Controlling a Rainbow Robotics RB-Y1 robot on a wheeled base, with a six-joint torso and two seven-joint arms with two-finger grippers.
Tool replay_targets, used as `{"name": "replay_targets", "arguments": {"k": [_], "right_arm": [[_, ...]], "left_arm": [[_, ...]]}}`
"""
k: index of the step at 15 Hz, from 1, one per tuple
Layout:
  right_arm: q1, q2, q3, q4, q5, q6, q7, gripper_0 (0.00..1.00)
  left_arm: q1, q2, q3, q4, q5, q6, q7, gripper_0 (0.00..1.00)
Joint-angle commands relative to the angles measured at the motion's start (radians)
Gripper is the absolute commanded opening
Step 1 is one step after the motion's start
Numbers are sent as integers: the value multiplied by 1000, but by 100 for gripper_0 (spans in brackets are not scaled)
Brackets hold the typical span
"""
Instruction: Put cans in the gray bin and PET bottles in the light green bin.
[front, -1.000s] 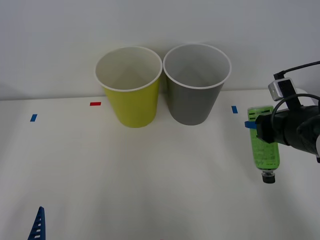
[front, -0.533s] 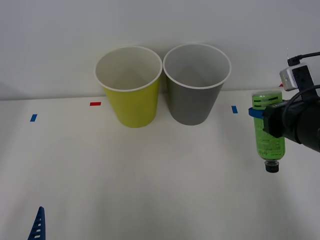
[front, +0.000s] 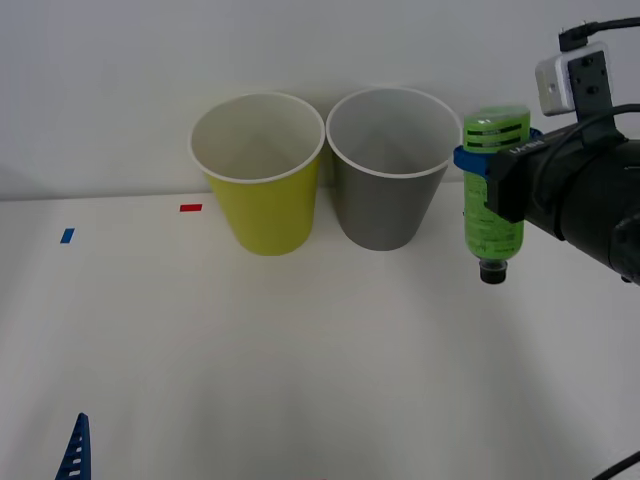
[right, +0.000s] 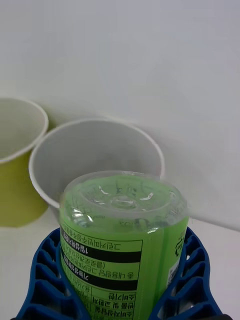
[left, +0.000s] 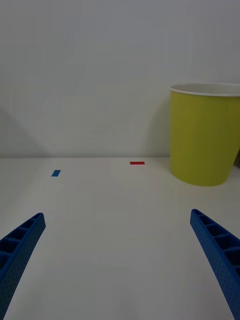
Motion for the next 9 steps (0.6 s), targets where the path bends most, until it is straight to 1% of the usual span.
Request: {"name": "replay_targets", "arguments": {"k": [1, 3, 4, 5, 6, 7, 9], "right_arm": [[-119, 89, 52, 72, 25, -56, 0, 0], [-177, 118, 101, 99, 73, -99, -8, 0], [-221, 119, 141, 101, 120, -102, -23, 0], [-244, 115, 167, 104, 135, -107, -66, 0], [-258, 115, 187, 110, 137, -121, -119, 0], [-275, 116, 198, 122, 137, -138, -120, 0], [-329, 141, 218, 199, 135, -197, -115, 0]], "left_arm": [[0, 0, 0, 0, 0, 0, 0, 100], [0, 0, 0, 0, 0, 0, 0, 100], [0, 0, 0, 0, 0, 0, 0, 100], [0, 0, 0, 0, 0, 0, 0, 100], [0, 0, 0, 0, 0, 0, 0, 100], [0, 0, 0, 0, 0, 0, 0, 100], [0, 0, 0, 0, 0, 0, 0, 100]]}}
